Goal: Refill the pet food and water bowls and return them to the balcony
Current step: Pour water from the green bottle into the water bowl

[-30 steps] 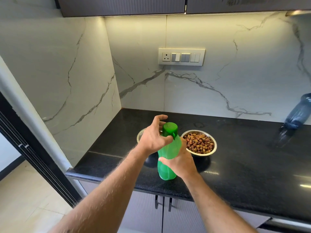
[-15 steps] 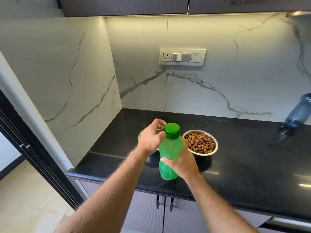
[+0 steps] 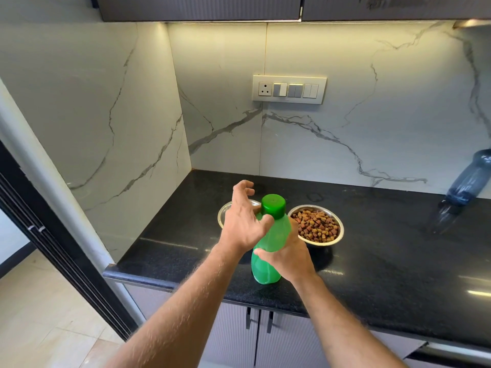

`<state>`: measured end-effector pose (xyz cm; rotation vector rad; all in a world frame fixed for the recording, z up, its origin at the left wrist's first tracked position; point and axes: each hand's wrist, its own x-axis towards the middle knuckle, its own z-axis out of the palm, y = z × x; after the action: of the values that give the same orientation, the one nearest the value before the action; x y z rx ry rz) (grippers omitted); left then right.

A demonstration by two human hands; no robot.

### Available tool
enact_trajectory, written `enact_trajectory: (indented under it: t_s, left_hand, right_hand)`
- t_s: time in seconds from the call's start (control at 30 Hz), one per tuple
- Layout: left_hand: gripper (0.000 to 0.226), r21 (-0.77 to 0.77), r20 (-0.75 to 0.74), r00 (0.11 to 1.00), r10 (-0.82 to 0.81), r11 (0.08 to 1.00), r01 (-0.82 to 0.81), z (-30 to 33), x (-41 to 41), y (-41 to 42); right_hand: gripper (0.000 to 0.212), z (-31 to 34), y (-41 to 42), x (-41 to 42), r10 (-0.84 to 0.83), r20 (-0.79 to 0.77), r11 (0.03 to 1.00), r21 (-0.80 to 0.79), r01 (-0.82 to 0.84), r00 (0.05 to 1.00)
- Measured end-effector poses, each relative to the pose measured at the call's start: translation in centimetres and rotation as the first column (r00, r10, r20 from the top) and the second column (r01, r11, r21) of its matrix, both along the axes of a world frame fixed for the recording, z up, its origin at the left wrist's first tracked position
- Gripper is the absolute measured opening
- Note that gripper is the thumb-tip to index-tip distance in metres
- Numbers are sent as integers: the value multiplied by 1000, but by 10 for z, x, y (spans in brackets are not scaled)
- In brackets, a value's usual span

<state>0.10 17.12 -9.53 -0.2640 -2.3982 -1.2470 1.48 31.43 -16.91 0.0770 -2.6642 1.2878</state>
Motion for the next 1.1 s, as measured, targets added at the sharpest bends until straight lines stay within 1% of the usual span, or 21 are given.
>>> enact_trajectory:
  t_s: [0.07, 0.17, 0.2, 0.27, 0.37, 0.47, 0.5, 0.57, 0.6, 0.63, 0.67, 0.73, 0.77, 0.8, 0.83, 0.87, 0.9, 0.97, 1.0, 1.03, 1.1]
  left_hand:
    - [71, -109, -6, 1000, 4, 994, -5, 2, 1, 1]
    - [96, -204, 79, 995, 68, 978, -51, 8, -1, 8]
    - [96, -215, 94, 993, 76, 975, -54, 8, -2, 9]
    - [88, -195, 63, 997, 39, 980, -27, 6, -2, 7]
    - [87, -80, -26, 999, -24, 997, 21, 1, 3, 0]
    - [83, -38, -30, 999, -43, 998, 42, 3, 10, -2]
    - [86, -65, -19, 999, -46, 997, 45, 5, 10, -1]
    - [105, -124, 43, 999, -20, 992, 25, 10, 7, 1]
    - [106, -125, 88, 996, -4, 992, 15, 11, 5, 1]
    - [100, -98, 129, 992, -3, 995, 16, 11, 2, -1]
    - [88, -38, 166, 986, -22, 999, 29, 10, 0, -4]
    - [61, 172, 233, 966, -112, 982, 72, 4, -4, -15]
    - [53, 295, 258, 951, -173, 951, 93, 1, -6, -20]
    - [51, 386, 264, 938, -224, 916, 109, -1, -6, -24]
    - [55, 416, 264, 934, -241, 902, 116, -1, -6, -25]
    - [65, 392, 270, 933, -238, 912, 120, 2, -6, -23]
    - [80, 309, 283, 938, -199, 945, 107, 7, -5, -17]
    - [101, 47, 267, 963, -23, 999, 11, 15, -4, -2]
    - [102, -61, 237, 970, 57, 997, -44, 17, -3, 6]
    - [98, -129, 200, 973, 113, 988, -88, 17, -3, 12]
    - [85, -154, 145, 977, 159, 978, -137, 15, -4, 18]
  right_hand:
    - [111, -1, 0, -1, -1, -2, 1000, 21, 1, 1000]
    - [111, 0, -1, -2, -13, 23, 999, 49, 12, 1000]
    - [112, 0, -1, -1, -17, 21, 999, 43, 16, 1000]
    - [114, 0, -1, 0, -20, 4, 999, 31, 20, 1000]
    - [112, 0, 0, 0, -3, -1, 1000, 8, 3, 1000]
    - [110, -1, 2, 0, 5, 11, 1000, -3, -5, 1000]
    - [110, -1, 2, 0, 9, 17, 1000, 1, -9, 1000]
    - [106, -2, 2, -2, 9, 31, 1000, 16, -10, 999]
    - [106, -2, 3, -2, 7, 36, 1000, 13, -8, 999]
    - [108, -2, 3, -2, 6, 36, 1000, 7, -6, 999]
    - [110, -1, 4, -2, 4, 38, 1000, 4, -4, 999]
    - [110, -1, 6, -2, 9, 42, 1000, 4, -10, 999]
    - [110, -1, 7, -2, 16, 46, 1000, -1, -16, 999]
    - [109, -1, 7, -3, 21, 51, 1000, -8, -21, 998]
    - [109, -1, 7, -3, 22, 53, 1000, -13, -21, 998]
    - [109, -1, 6, -3, 18, 52, 1000, -14, -17, 998]
    - [110, -1, 5, -4, 11, 49, 1000, -8, -11, 999]
    - [114, -3, 3, -5, -8, 41, 1000, 31, 6, 999]
    - [115, -5, 2, -6, -17, 37, 998, 53, 15, 999]
    - [116, -6, 2, -6, -24, 35, 997, 68, 22, 999]
    - [116, -7, 3, -7, -25, 29, 996, 80, 23, 999]
